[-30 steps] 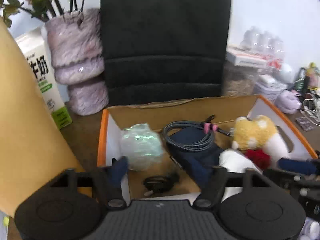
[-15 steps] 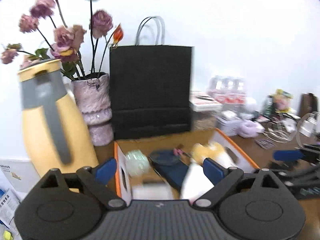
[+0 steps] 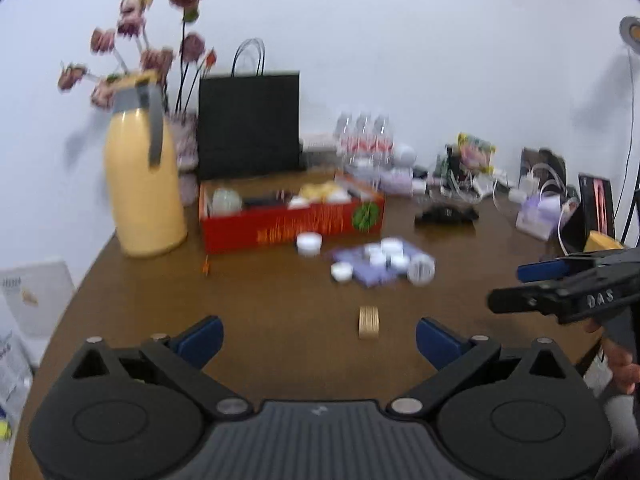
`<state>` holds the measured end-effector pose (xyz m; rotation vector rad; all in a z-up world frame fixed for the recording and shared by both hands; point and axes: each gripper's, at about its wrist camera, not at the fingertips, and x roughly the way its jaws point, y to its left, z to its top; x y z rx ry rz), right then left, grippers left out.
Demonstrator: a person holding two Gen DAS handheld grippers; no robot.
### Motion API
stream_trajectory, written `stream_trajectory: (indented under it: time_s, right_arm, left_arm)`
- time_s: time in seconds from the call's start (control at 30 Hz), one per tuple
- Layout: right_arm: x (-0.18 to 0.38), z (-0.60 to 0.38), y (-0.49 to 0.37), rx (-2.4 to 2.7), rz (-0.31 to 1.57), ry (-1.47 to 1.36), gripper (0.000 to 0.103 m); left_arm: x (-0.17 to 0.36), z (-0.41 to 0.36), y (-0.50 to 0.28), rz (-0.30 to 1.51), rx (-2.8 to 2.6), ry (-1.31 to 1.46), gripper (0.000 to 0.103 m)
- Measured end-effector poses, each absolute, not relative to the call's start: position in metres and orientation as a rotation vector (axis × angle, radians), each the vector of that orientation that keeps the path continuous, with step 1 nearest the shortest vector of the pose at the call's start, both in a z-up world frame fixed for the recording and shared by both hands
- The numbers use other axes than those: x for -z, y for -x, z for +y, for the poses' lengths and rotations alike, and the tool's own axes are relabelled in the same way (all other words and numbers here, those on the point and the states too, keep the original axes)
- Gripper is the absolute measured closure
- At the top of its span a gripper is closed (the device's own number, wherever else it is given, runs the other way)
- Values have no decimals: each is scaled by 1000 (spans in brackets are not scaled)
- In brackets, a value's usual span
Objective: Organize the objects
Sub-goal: 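Withdraw both tools toward the white lids on the purple cloth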
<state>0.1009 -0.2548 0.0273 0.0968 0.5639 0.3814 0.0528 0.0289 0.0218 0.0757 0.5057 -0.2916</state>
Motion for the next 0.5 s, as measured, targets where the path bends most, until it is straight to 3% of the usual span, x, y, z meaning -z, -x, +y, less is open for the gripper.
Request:
stream_trajectory:
  time_s: [0.5]
  right_arm:
    - [-10,-233,-125,-227,563,105,3]
  left_arm:
    - [-1,57,-131,569,162,-3,1]
